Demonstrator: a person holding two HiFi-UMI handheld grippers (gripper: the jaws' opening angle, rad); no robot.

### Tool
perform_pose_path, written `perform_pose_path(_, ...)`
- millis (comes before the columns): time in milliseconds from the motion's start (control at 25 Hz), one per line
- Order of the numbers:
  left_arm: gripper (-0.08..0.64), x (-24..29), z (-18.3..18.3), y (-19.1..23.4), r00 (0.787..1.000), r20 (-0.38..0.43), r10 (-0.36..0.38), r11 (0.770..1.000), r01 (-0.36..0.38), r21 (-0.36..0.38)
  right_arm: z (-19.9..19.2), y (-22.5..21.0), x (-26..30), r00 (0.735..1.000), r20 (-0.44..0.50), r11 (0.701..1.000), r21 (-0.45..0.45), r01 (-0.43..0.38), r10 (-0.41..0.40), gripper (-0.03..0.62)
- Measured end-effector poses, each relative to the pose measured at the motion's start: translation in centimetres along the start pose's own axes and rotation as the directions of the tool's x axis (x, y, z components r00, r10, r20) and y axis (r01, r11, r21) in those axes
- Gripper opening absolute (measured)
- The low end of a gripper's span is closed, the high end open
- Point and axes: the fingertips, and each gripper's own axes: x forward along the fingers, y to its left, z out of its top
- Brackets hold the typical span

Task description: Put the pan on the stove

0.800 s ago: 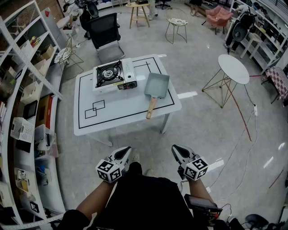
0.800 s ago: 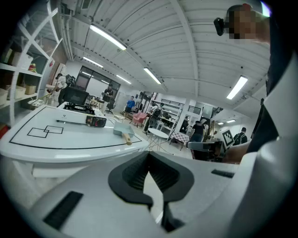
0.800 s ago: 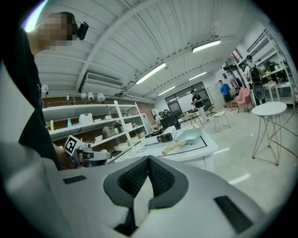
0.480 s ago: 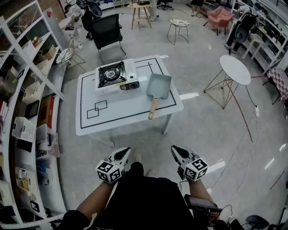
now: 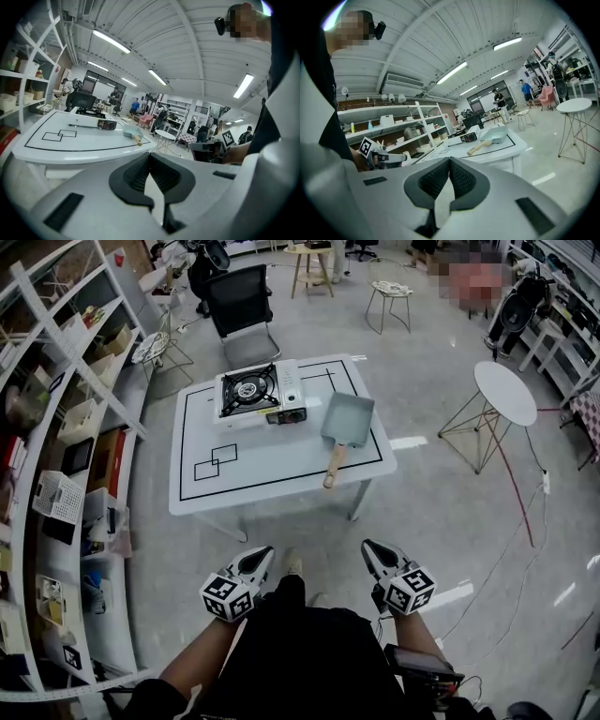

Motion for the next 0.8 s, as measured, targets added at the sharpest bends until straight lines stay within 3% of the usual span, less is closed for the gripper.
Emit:
perform_pose_path(400, 0.009, -0.2, -0.3, 1.7, 1.000, -0.011, 0.023, 1.000, -0.023, -0.006, 0.1, -0.8, 2.0, 1.000, -0.019, 1.000, 0.013, 0.015, -0.014, 0.026)
perform_pose_path(800, 0.009, 3.2, 1.6, 4.3, 1.000, -0.025, -0.015, 1.000, 0.015, -0.004, 1.2, -2.8, 4.4, 0.998, -0.032, 0.998, 0.011, 0.060, -0.059, 0.026)
